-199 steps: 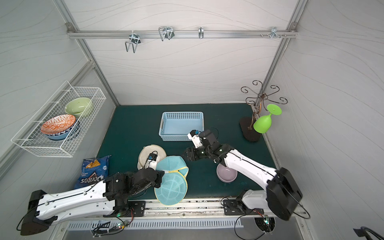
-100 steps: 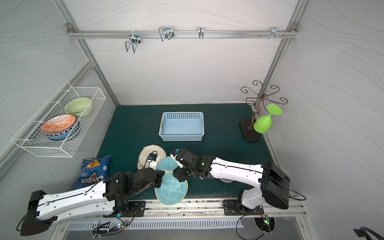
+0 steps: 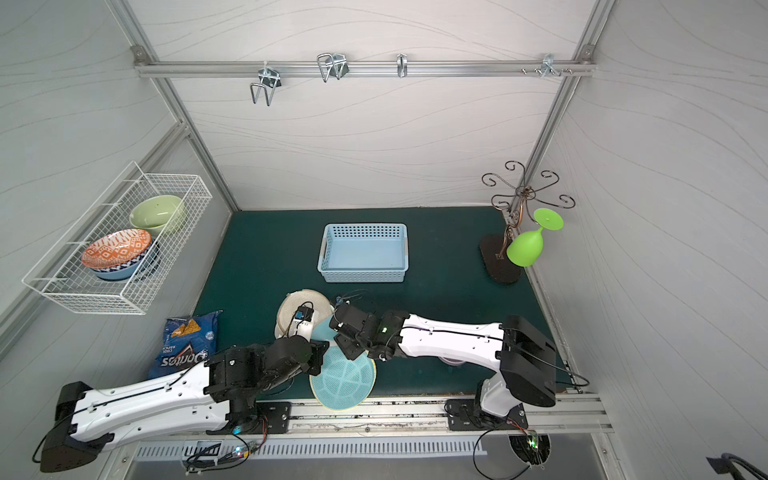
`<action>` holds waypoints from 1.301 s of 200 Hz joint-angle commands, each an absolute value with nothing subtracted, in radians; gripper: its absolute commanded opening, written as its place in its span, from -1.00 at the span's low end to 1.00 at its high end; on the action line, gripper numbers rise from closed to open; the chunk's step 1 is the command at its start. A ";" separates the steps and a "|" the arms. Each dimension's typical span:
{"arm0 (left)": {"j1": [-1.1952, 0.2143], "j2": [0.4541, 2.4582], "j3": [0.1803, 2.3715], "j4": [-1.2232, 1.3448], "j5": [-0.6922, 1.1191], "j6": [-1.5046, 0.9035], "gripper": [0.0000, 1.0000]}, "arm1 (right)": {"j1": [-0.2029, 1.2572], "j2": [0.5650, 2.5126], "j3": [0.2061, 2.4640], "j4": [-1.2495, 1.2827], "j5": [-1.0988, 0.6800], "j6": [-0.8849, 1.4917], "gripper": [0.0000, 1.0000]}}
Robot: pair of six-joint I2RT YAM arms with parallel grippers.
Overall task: Turn the laundry bag inside out
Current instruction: Zip the zipper on the laundry bag.
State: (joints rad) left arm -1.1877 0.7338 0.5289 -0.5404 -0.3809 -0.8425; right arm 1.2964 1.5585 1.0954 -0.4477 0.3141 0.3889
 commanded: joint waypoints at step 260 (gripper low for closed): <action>-1.186 0.712 0.537 -0.493 -0.385 -0.848 -1.00 | 1.170 1.458 0.979 -0.352 0.049 0.462 -0.10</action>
State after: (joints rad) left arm -1.1873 0.7094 0.5289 -0.5407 -0.3809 -0.8455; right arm 1.1881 1.4719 0.9859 -0.3939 0.1013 0.4488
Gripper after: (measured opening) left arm 0.042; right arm 0.457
